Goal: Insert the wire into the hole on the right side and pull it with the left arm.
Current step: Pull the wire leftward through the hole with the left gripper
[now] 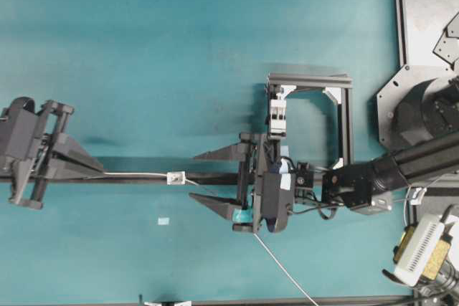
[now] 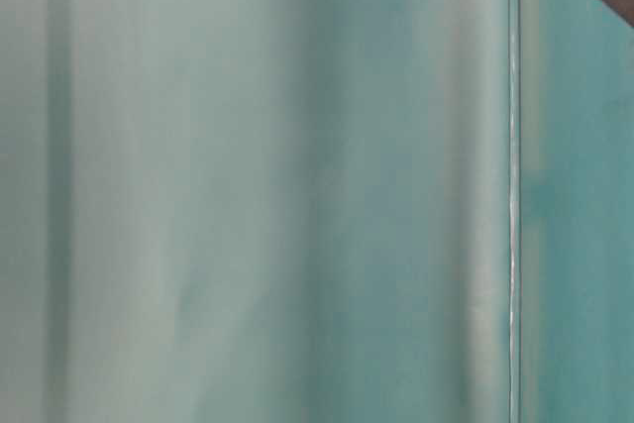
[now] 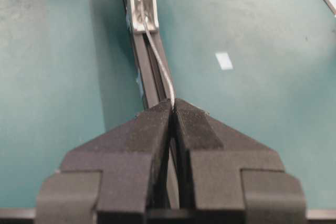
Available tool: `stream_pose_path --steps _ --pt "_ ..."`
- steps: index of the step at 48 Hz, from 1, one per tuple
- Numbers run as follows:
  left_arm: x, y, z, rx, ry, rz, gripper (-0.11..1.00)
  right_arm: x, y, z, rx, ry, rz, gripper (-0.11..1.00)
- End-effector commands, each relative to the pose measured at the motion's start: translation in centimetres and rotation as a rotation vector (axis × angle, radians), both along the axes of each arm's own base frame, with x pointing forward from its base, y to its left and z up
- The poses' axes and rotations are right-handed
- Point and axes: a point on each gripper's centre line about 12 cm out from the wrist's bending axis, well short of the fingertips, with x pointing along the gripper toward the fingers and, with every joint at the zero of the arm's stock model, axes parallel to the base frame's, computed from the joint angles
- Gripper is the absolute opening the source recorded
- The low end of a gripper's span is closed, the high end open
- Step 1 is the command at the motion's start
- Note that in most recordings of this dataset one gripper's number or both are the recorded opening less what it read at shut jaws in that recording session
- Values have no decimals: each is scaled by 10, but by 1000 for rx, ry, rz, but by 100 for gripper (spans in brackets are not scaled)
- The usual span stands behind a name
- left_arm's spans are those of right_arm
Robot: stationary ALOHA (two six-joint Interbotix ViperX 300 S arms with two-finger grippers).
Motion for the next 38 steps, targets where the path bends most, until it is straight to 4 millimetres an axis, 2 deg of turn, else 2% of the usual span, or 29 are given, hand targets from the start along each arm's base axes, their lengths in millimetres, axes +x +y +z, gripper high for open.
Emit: stream_pose_path --steps 1,30,38 --pt "-5 -1 10 -7 -6 -10 -10 2 2 13 17 -37 3 87" --pt "-45 4 21 -25 21 -28 -10 3 3 14 19 -39 5 86" --pt "-50 6 26 -32 9 -28 -10 3 3 14 19 -39 5 86"
